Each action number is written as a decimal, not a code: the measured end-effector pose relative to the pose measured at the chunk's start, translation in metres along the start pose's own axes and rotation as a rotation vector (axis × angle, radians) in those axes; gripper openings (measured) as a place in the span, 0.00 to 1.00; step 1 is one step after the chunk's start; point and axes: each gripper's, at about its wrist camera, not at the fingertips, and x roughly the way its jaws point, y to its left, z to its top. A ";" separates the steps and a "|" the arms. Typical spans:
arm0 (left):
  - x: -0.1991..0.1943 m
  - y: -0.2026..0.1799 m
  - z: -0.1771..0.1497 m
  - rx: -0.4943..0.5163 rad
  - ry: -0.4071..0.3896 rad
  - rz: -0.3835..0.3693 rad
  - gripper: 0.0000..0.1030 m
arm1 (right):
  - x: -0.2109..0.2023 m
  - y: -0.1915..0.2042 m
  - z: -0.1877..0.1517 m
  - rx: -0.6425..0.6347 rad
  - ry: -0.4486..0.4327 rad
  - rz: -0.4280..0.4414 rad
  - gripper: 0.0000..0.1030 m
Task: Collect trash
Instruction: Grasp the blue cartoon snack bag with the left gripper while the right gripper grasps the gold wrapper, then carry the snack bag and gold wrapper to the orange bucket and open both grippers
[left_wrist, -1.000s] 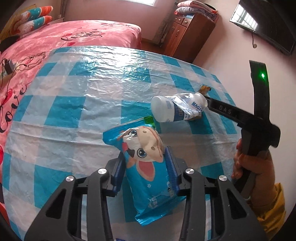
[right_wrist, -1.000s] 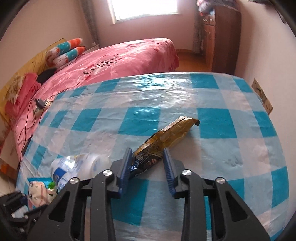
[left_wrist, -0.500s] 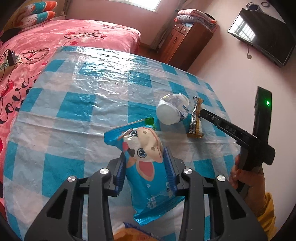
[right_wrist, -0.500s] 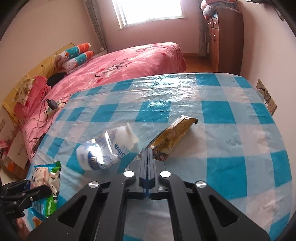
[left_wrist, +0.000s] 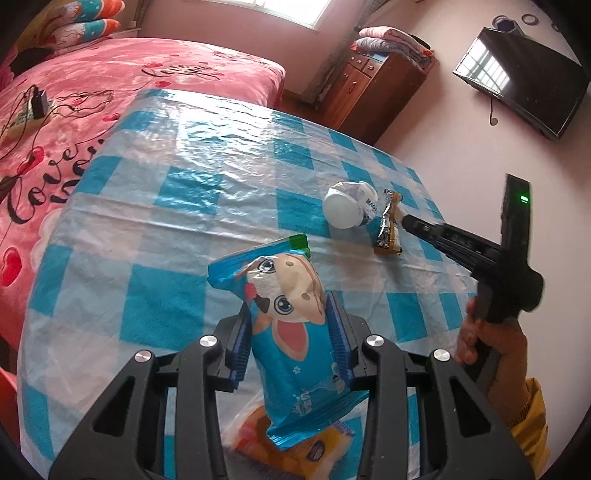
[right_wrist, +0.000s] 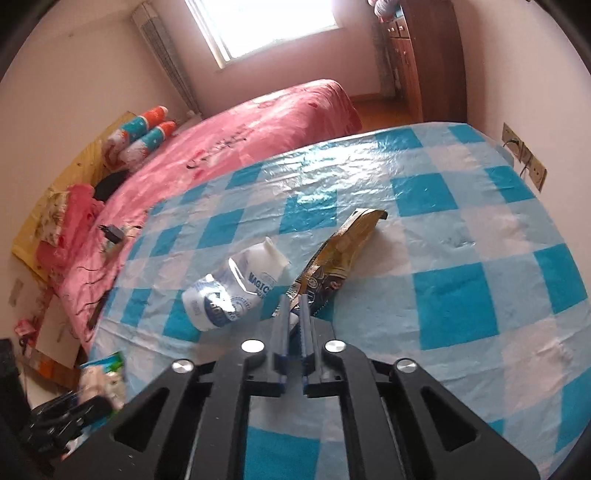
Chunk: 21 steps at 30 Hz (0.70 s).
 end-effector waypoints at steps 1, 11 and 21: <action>-0.002 0.002 -0.001 -0.002 0.000 0.002 0.39 | 0.007 0.001 0.000 0.013 0.012 -0.019 0.45; -0.019 0.016 -0.004 -0.008 -0.027 -0.002 0.30 | 0.032 0.018 0.006 -0.095 -0.013 -0.147 0.36; -0.010 0.007 -0.007 0.027 0.020 -0.020 0.51 | 0.015 0.015 -0.010 -0.137 -0.021 -0.106 0.16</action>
